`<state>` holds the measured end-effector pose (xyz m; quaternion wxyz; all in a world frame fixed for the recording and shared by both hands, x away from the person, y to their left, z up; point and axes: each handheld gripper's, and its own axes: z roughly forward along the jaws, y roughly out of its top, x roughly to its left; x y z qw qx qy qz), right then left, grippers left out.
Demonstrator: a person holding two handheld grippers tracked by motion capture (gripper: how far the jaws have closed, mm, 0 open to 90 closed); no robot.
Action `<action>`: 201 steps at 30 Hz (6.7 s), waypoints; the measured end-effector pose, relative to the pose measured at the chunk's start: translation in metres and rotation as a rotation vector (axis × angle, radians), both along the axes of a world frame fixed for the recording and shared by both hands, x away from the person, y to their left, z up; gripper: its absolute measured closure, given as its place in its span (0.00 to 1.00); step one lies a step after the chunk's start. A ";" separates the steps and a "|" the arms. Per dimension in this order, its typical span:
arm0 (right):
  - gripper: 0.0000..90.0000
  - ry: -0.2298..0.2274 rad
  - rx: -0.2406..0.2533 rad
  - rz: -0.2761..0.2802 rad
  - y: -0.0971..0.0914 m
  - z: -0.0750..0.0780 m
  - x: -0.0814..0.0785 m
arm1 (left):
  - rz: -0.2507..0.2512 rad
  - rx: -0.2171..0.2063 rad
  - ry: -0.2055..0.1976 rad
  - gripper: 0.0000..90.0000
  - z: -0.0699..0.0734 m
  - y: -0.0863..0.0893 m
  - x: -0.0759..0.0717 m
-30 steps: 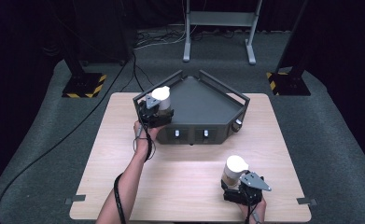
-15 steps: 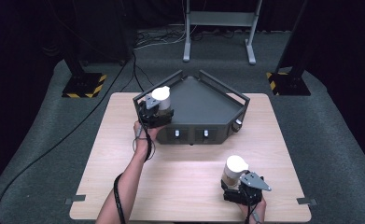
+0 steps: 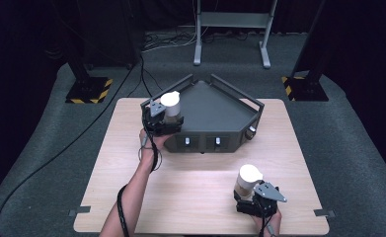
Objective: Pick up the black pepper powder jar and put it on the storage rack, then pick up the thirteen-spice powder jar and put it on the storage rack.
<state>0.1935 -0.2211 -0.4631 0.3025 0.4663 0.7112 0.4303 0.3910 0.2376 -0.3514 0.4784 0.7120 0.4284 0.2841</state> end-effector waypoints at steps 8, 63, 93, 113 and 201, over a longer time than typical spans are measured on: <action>0.00 0.001 -0.005 0.001 0.001 0.000 0.000 | -0.017 0.021 -0.002 0.01 -0.003 0.010 -0.025; 0.00 0.005 -0.006 -0.013 0.002 0.001 0.000 | -0.060 0.267 0.227 0.00 -0.091 0.005 -0.132; 0.00 0.014 -0.028 -0.014 0.006 0.003 0.002 | -0.058 0.274 0.218 0.00 -0.092 0.003 -0.133; 0.00 -0.011 -0.022 0.007 0.010 0.000 0.014 | -0.057 0.285 0.206 0.00 -0.092 0.001 -0.135; 0.34 -0.036 0.055 0.029 -0.020 0.056 0.057 | -0.056 0.268 0.214 0.03 -0.092 0.004 -0.133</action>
